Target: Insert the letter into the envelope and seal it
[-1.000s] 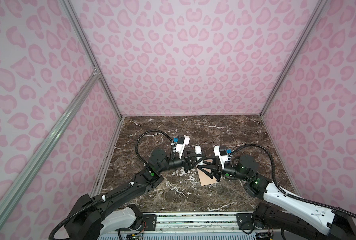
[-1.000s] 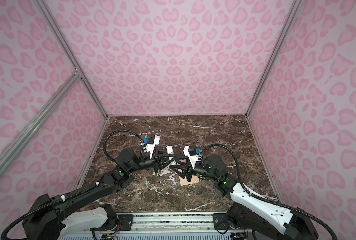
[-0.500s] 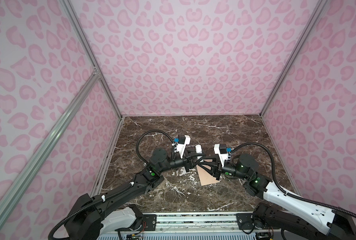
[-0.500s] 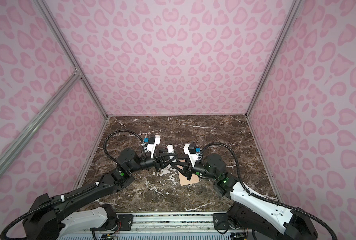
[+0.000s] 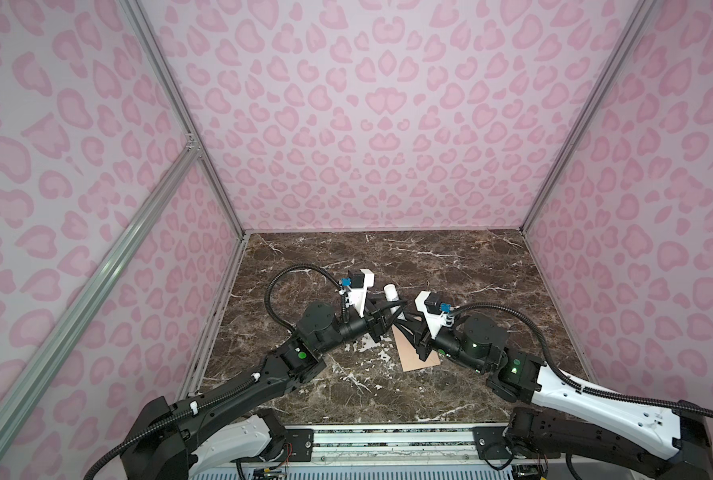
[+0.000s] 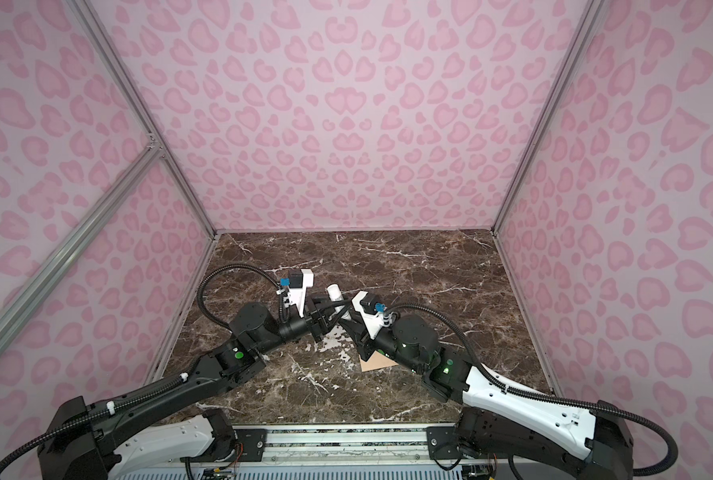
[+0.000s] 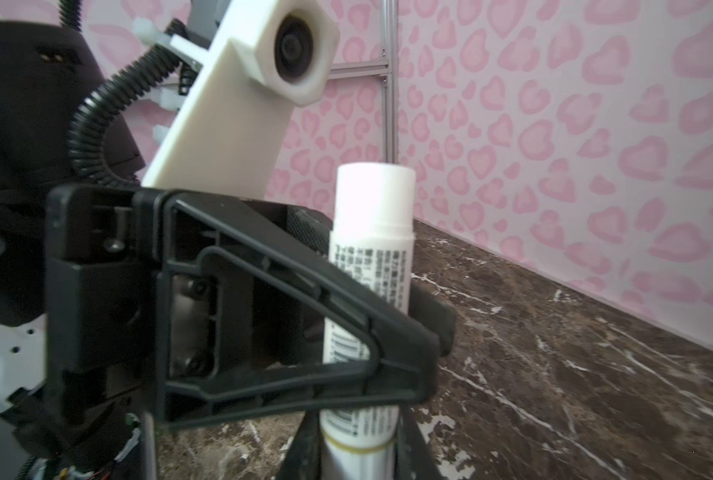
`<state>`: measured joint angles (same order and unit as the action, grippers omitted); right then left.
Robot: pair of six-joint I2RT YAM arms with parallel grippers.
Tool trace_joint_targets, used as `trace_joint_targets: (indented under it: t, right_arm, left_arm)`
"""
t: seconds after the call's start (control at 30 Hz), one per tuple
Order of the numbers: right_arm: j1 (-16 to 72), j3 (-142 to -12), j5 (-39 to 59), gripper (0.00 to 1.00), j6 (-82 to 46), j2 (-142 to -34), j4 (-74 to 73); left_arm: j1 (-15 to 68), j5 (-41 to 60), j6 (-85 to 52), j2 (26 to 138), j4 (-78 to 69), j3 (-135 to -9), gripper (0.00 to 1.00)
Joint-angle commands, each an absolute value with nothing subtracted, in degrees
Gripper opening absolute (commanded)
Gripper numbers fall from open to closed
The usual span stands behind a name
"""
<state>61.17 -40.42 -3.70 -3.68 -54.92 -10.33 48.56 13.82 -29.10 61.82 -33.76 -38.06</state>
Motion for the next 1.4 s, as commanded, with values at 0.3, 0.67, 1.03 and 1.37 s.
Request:
trace_joint_targets:
  t: [0.3,0.67,1.03,1.37]
  right_arm:
    - [78.8,-46.9,-47.7,0.03,13.6,-69.0,-22.1]
    - [82.2,-49.5,-51.1,0.22,11.0,-71.7,-17.2]
    - [72.1,-40.4,-24.5,0.40,3.4,-55.6,-7.1]
    - [52.1,-29.9,11.6,0.40,-8.9,-43.6,-14.4]
  left_arm:
    - [51.4,-2.9,-30.0,61.9,-32.2,-37.8,0.04]
    - [51.6,-5.8,-29.6,59.7,-31.1,-37.7,0.04]
    - [50.9,-7.9,-27.3,56.6,-28.2,-37.6,0.04]
    - [47.5,7.8,-30.1,57.4,-33.1,-37.2,0.04]
